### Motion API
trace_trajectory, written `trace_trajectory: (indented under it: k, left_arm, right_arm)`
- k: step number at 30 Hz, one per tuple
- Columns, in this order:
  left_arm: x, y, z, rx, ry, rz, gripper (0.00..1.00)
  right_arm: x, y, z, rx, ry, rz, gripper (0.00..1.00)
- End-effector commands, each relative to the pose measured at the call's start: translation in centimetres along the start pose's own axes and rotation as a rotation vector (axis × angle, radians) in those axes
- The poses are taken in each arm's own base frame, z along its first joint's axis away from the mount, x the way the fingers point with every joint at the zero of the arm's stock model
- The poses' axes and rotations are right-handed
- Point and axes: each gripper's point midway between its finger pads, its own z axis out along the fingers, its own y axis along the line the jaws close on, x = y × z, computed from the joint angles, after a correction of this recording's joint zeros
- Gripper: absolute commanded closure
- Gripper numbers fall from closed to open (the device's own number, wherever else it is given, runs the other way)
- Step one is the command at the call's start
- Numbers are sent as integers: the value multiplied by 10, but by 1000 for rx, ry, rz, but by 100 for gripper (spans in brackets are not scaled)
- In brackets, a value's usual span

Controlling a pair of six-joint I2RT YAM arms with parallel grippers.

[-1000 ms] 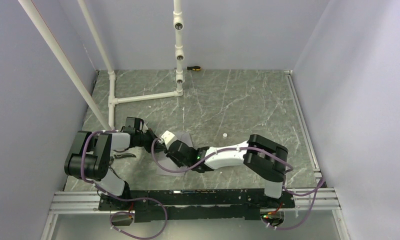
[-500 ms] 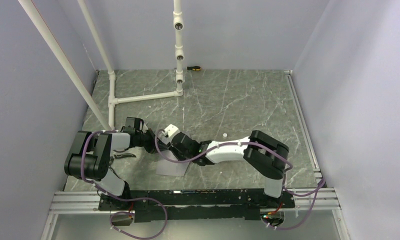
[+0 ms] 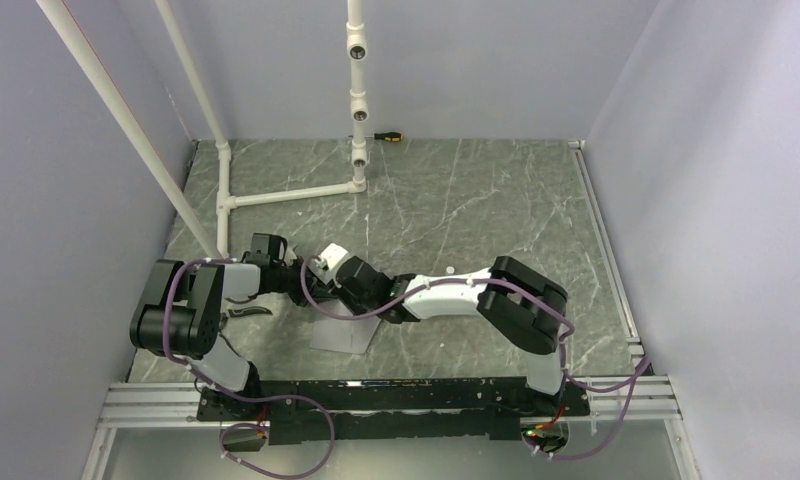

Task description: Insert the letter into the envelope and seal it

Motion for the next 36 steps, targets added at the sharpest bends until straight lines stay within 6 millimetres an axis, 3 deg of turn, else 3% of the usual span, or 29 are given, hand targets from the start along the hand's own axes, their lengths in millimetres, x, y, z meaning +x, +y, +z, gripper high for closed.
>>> trace_trajectory:
  k: [1,12,20,36]
  left_arm:
    - [11,90,0,-340,-38,-55,98]
    - [13,95,-2,-348,-46,-76,98]
    - [14,95,-5,-353,-49,-71,98]
    - [12,95,-7,-357,-58,-75,97]
  right_arm:
    - [17,33,-14,-96,37,-59,100]
    - [35,55,-21,-245,61,-82,100]
    - [35,17,0,-78,109,-42,100]
    - [25,-22,11,58,136,-1,100]
